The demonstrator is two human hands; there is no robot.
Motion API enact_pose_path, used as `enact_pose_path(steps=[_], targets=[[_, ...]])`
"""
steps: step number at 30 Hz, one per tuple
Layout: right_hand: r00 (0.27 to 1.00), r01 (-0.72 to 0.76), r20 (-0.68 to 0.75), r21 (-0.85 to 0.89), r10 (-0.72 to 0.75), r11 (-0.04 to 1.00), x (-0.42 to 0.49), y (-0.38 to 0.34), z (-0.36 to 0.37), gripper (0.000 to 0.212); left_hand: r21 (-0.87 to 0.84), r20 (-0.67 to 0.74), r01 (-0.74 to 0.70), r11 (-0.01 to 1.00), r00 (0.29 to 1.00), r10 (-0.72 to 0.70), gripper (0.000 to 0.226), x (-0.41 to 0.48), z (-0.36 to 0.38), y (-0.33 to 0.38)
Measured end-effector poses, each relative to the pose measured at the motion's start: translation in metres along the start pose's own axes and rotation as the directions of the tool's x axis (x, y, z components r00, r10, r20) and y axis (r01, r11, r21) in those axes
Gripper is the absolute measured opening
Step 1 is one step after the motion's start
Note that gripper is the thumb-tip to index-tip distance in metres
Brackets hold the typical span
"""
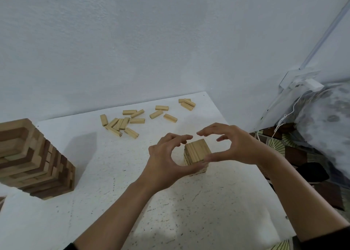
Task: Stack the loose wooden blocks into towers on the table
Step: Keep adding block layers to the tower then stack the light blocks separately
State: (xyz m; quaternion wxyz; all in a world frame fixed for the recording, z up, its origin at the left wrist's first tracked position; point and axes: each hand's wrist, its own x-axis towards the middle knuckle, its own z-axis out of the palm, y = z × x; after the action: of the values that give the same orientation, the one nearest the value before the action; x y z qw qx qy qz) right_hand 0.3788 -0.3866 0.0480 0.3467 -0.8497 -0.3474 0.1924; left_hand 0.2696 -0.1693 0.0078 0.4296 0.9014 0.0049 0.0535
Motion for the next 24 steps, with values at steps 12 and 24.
enact_pose_path(steps=[12, 24], targets=[[0.938, 0.144, -0.297, -0.13, -0.177, 0.981, 0.056, -0.101, 0.05, 0.014, 0.112, -0.374, 0.222, 0.969, 0.912, -0.165, 0.016, 0.008, -0.086, -0.072], [0.994, -0.032, -0.112, -0.303, -0.002, 0.952, 0.144, -0.094, 0.171, 0.046, 0.561, -0.188, 0.305, 0.77, 0.952, -0.24, 0.054, -0.017, -0.079, -0.134]])
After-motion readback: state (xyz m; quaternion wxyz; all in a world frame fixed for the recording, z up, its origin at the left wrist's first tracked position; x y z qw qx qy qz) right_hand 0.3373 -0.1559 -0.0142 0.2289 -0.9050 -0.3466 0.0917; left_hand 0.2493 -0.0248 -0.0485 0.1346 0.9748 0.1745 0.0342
